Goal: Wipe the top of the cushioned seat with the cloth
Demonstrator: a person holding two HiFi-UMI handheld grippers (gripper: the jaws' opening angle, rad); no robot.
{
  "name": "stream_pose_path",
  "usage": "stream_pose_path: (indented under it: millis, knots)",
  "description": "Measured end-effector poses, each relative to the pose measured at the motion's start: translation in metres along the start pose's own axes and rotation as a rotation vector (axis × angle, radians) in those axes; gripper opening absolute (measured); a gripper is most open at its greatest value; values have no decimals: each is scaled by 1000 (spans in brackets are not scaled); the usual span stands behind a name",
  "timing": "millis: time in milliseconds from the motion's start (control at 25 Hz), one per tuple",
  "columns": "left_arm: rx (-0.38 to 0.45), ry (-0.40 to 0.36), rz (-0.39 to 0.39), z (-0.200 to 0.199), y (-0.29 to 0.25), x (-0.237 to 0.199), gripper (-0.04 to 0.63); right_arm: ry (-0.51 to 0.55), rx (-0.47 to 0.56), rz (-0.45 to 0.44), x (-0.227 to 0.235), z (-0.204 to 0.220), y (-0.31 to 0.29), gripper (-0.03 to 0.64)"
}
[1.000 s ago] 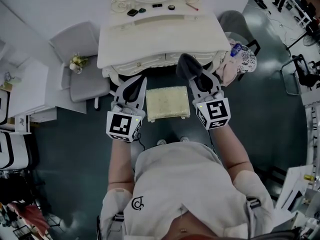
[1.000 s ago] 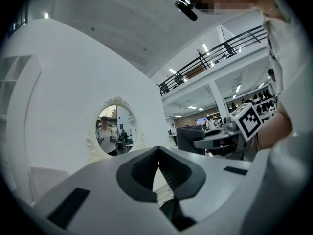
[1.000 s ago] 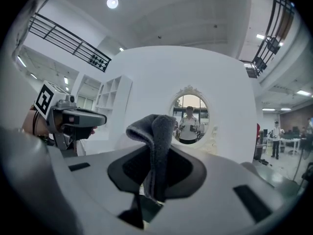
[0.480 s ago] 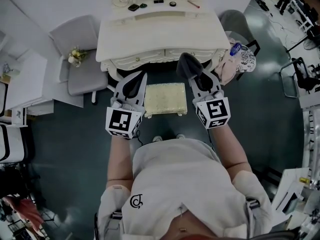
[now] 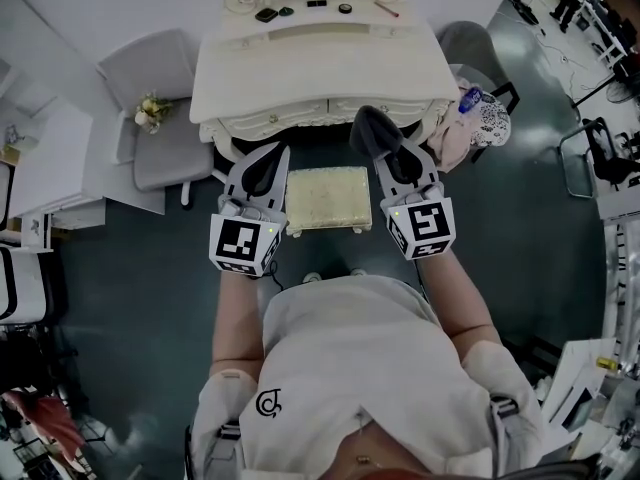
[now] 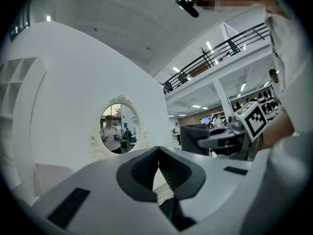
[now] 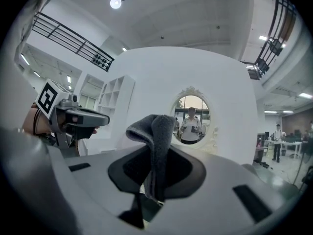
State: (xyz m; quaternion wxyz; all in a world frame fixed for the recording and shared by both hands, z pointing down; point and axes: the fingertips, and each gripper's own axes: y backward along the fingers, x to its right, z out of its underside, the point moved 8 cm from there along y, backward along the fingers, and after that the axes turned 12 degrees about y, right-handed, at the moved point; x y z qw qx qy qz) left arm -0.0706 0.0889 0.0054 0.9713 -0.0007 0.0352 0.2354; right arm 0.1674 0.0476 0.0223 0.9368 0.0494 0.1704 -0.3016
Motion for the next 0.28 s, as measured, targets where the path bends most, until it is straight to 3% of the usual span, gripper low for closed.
stream_pose_path:
  millis: [280]
  knots:
    - [-21,11,-18,8,-3,-4,12,4,5,6,2,-2,-7,66]
